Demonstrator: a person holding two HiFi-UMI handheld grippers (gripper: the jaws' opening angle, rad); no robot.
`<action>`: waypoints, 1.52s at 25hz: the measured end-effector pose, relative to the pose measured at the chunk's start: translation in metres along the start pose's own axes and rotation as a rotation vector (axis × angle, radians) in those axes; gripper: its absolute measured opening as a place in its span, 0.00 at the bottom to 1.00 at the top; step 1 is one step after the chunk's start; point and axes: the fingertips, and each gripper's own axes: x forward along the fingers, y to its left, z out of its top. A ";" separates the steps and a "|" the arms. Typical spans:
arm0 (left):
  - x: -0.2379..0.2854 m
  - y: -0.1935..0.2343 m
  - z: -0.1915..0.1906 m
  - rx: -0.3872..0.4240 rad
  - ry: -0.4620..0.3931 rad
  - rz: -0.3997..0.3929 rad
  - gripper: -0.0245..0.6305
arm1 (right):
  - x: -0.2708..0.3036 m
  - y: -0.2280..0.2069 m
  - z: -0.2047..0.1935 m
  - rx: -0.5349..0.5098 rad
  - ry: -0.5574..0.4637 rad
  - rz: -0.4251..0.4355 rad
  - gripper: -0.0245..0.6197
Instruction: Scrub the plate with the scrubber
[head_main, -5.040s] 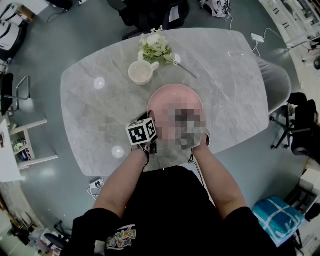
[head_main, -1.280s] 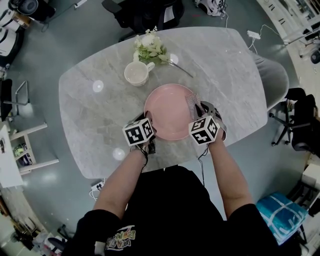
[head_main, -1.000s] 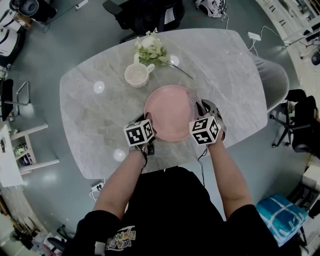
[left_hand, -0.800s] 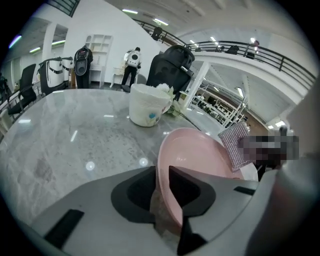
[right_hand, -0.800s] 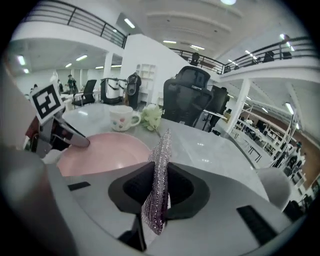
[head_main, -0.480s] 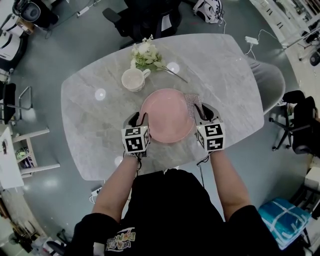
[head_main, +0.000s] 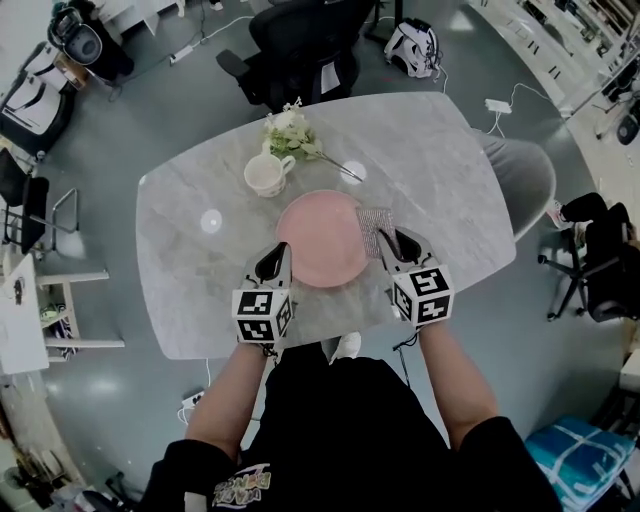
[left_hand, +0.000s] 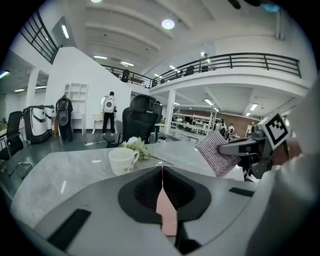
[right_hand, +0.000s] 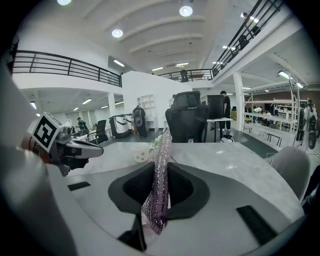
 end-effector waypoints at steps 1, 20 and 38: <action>-0.009 -0.010 0.005 0.012 -0.014 -0.018 0.07 | -0.009 0.003 0.004 -0.002 -0.014 0.009 0.15; -0.123 -0.077 0.027 0.052 -0.139 -0.233 0.07 | -0.099 0.098 0.001 0.036 -0.091 0.057 0.15; -0.206 -0.037 0.003 0.076 -0.139 -0.467 0.07 | -0.140 0.218 -0.020 0.125 -0.114 -0.121 0.15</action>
